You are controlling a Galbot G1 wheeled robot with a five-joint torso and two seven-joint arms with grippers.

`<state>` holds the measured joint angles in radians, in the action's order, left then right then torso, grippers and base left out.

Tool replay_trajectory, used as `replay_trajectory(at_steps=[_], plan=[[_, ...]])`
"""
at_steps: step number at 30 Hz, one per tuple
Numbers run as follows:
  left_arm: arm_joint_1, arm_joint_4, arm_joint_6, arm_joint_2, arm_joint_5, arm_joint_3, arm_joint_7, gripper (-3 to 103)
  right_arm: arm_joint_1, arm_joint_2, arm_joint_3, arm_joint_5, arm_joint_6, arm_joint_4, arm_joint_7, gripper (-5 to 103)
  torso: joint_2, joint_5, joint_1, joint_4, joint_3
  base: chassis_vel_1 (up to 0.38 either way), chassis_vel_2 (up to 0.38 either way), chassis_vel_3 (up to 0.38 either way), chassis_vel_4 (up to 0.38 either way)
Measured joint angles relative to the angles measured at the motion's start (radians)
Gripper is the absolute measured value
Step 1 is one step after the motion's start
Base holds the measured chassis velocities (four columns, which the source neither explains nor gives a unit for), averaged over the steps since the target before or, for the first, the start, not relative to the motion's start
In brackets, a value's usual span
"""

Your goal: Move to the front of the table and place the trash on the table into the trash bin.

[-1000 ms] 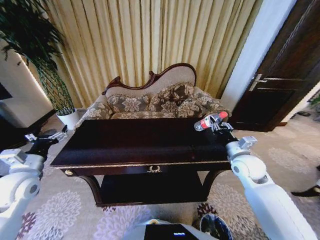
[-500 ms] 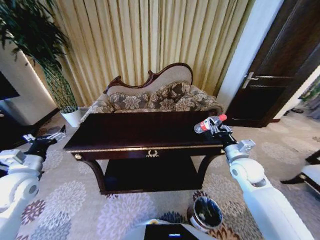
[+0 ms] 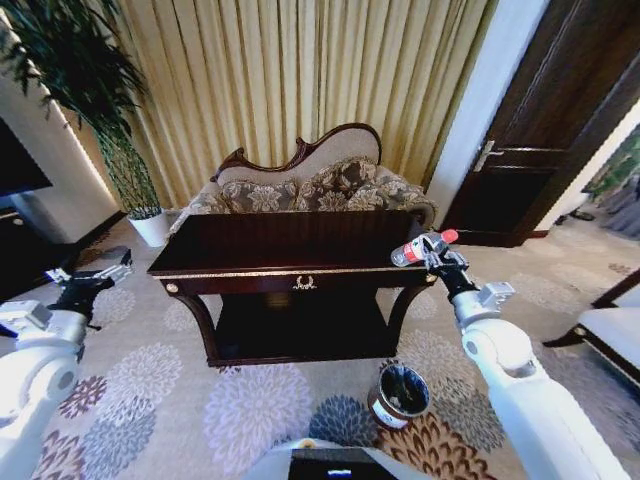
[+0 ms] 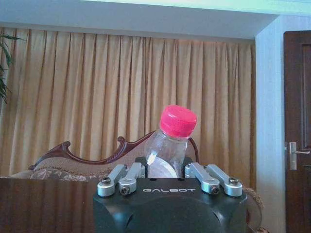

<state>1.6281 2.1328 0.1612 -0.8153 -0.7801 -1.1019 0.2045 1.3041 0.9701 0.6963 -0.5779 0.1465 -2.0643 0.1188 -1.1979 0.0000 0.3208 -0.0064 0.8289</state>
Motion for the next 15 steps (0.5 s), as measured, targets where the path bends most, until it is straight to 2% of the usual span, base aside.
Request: replay_trajectory(at_steps=[9,15], plan=[[0.0,0.003,-0.003,-0.004,0.0,0.008,0.0,100,0.022,0.011,0.016,0.01,0.0,-0.015,0.0,31,0.0,-0.0001,0.0,-0.0001,0.0,0.232,-0.238,-0.224,0.239],[-0.001,0.009,-0.011,-0.022,0.009,0.021,0.003,100,0.036,0.044,0.0,0.062,-0.014,-0.008,0.0,31,0.0,0.0001,-0.001,-0.0003,0.0,0.249,-0.234,-0.254,0.236]])
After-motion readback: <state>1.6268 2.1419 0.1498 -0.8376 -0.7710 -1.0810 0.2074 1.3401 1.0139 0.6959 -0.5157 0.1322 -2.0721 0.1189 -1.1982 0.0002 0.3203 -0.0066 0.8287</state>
